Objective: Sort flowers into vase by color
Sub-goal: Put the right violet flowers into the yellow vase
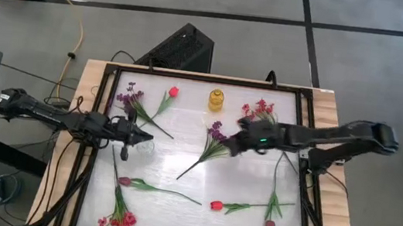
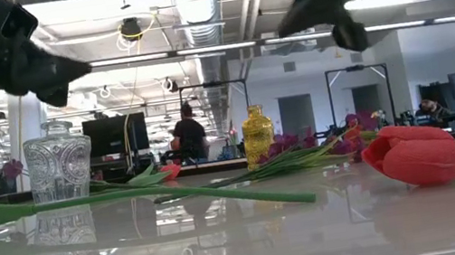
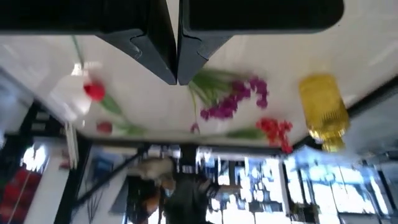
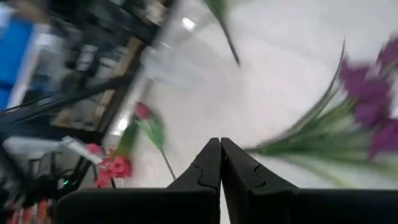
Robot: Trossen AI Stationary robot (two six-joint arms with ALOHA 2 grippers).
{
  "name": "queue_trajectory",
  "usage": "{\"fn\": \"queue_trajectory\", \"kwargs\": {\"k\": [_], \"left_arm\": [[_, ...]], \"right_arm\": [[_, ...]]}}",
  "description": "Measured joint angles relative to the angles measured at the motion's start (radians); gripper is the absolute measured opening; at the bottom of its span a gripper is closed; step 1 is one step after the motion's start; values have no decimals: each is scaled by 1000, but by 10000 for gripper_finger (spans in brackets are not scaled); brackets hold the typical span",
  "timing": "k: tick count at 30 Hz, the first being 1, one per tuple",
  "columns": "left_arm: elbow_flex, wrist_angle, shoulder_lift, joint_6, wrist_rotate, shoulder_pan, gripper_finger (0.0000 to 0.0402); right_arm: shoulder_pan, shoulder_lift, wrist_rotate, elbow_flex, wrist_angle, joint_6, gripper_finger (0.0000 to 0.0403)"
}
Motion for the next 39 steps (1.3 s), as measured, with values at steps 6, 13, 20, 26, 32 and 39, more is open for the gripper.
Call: {"fn": "queue_trajectory", "kwargs": {"k": [6, 13, 20, 26, 32, 39], "left_arm": [[0, -78, 0, 31, -1, 0, 0], [0, -82, 0, 131, 5, 0, 0], [0, -117, 0, 98, 26, 0, 0], [0, -199, 0, 98, 57, 0, 0], [0, -221, 0, 72, 58, 0, 0], [0, -222, 0, 72, 58, 0, 0]], "right_arm": [[55, 321, 3, 324, -260, 215, 22], [70, 536, -5, 537, -435, 377, 39], [42, 655, -162, 550, -441, 471, 42], [22, 656, -137, 551, -425, 477, 80], [19, 643, -82, 551, -474, 493, 163], [24, 647, -32, 551, -541, 622, 250]]}}
